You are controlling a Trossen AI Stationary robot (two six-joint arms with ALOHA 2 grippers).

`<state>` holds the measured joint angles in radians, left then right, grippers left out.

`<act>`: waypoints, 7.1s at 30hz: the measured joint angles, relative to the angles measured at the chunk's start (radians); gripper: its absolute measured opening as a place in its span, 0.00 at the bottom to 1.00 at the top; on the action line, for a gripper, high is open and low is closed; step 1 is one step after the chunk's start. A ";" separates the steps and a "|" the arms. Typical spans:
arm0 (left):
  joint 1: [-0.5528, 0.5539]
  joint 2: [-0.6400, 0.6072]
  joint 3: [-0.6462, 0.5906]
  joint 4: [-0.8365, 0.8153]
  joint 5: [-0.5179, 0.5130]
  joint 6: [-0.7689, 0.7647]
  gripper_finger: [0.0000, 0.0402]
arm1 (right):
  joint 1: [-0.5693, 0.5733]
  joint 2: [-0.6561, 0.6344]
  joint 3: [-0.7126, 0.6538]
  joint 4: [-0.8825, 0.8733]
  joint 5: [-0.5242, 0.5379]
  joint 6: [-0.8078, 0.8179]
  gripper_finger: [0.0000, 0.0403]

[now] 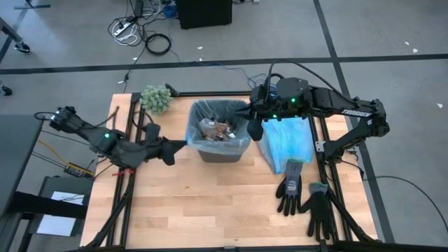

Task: Place trash/remove bag and relplace
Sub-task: Remove the trash bag from the bin

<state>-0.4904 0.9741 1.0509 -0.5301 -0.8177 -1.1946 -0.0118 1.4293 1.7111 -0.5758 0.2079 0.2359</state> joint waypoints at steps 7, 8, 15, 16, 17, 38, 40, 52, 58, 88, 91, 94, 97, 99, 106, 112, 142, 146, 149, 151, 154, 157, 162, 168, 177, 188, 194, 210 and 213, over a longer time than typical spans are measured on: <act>0.035 0.000 0.127 -0.004 -0.001 0.194 0.01 | -0.005 0.053 0.000 0.021 0.007 0.041 0.09; 0.047 0.000 0.142 -0.001 0.000 0.222 0.01 | -0.005 0.062 0.000 0.027 0.004 0.047 0.09; 0.166 0.000 0.221 0.023 -0.006 0.386 0.01 | 0.010 0.106 0.000 0.048 0.005 0.060 0.09; 0.185 0.000 0.231 0.040 -0.007 0.416 0.01 | 0.012 0.106 0.000 0.047 0.005 0.059 0.09; 0.202 0.000 0.240 0.066 -0.007 0.449 0.01 | 0.013 0.106 0.000 0.051 0.006 0.057 0.09; 0.335 0.009 0.256 0.397 0.100 0.581 0.01 | 0.014 0.061 0.002 0.084 0.035 -0.012 0.09; 0.332 0.008 0.257 0.474 0.128 0.592 0.01 | 0.014 0.061 0.002 0.083 0.035 -0.016 0.09; 0.333 0.064 0.256 0.343 0.120 0.419 0.00 | 0.011 0.061 0.002 0.089 -0.010 -0.061 0.09; 0.341 0.143 0.257 0.639 0.252 0.524 0.00 | 0.010 0.061 0.003 0.110 -0.055 -0.083 0.09; 0.360 0.151 0.720 -0.044 0.237 0.742 0.00 | 0.064 -0.091 -0.004 -0.051 0.190 0.059 0.10; 0.360 0.136 0.774 -0.003 0.239 0.780 0.00 | 0.104 -0.064 -0.064 -0.030 0.192 -0.058 0.10; 0.360 0.133 0.841 0.020 0.241 0.824 0.00 | 0.128 -0.037 -0.105 0.003 0.191 -0.150 0.10; 0.360 0.135 0.885 0.011 0.243 0.847 0.00 | 0.149 -0.021 -0.125 0.033 0.228 -0.249 0.10; 0.360 0.135 0.896 -0.001 0.243 0.847 0.00 | 0.158 -0.009 -0.135 0.073 0.242 -0.337 0.10; 0.359 0.121 0.960 -0.195 0.320 0.752 0.01 | 0.174 -0.009 -0.149 0.182 0.249 -0.675 0.14; 0.358 0.086 1.020 -0.495 0.588 0.610 0.01 | 0.140 -0.008 -0.149 0.236 0.247 -0.840 0.29; 0.358 -0.100 1.196 -0.993 0.463 0.292 0.01 | 0.124 0.176 -0.136 0.516 0.512 -1.275 0.32; 0.358 -0.097 1.192 -0.992 0.463 0.296 0.01 | 0.129 0.146 -0.107 0.559 0.456 -1.249 0.32; 0.358 -0.099 1.189 -0.994 0.463 0.297 0.01 | 0.119 0.144 -0.108 0.548 0.424 -1.214 0.32; 0.358 -0.098 1.189 -0.995 0.463 0.297 0.01 | 0.111 0.142 -0.108 0.509 0.400 -1.190 0.32; 0.358 -0.098 1.189 -0.995 0.448 0.309 0.01 | 0.100 0.141 -0.109 0.421 0.351 -1.150 0.32; 0.358 -0.098 1.189 -0.995 0.444 0.311 0.01 | 0.091 0.145 -0.117 0.423 0.313 -1.126 0.32; 0.358 -0.098 1.189 -0.995 0.444 0.304 0.01 | 0.074 0.167 -0.119 0.510 0.264 -1.126 0.32; 0.358 -0.098 1.189 -0.994 0.441 0.304 0.01 | 0.070 0.173 -0.120 0.523 0.259 -1.121 0.31; 0.358 -0.098 1.189 -0.994 0.419 0.304 0.01 | 0.022 0.173 -0.120 0.505 0.240 -1.105 0.24; 0.358 -0.098 1.189 -0.992 0.415 0.304 0.01 | 0.011 0.173 -0.120 0.473 0.146 -1.024 0.10; 0.358 -0.098 1.189 -0.992 0.414 0.304 0.01 | 0.034 0.173 -0.120 0.469 0.155 -1.060 0.12; 0.358 -0.098 1.189 -0.995 0.414 0.304 0.01 | 0.042 0.173 -0.120 0.538 0.139 -1.076 0.27; 0.358 -0.098 1.189 -0.995 0.409 0.304 0.01 | 0.042 0.172 -0.120 0.545 0.139 -1.073 0.25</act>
<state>-0.1327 0.8761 2.2395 -1.5255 -0.4088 -0.8909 0.0307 1.6016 1.5913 -0.0312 0.3472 -0.8373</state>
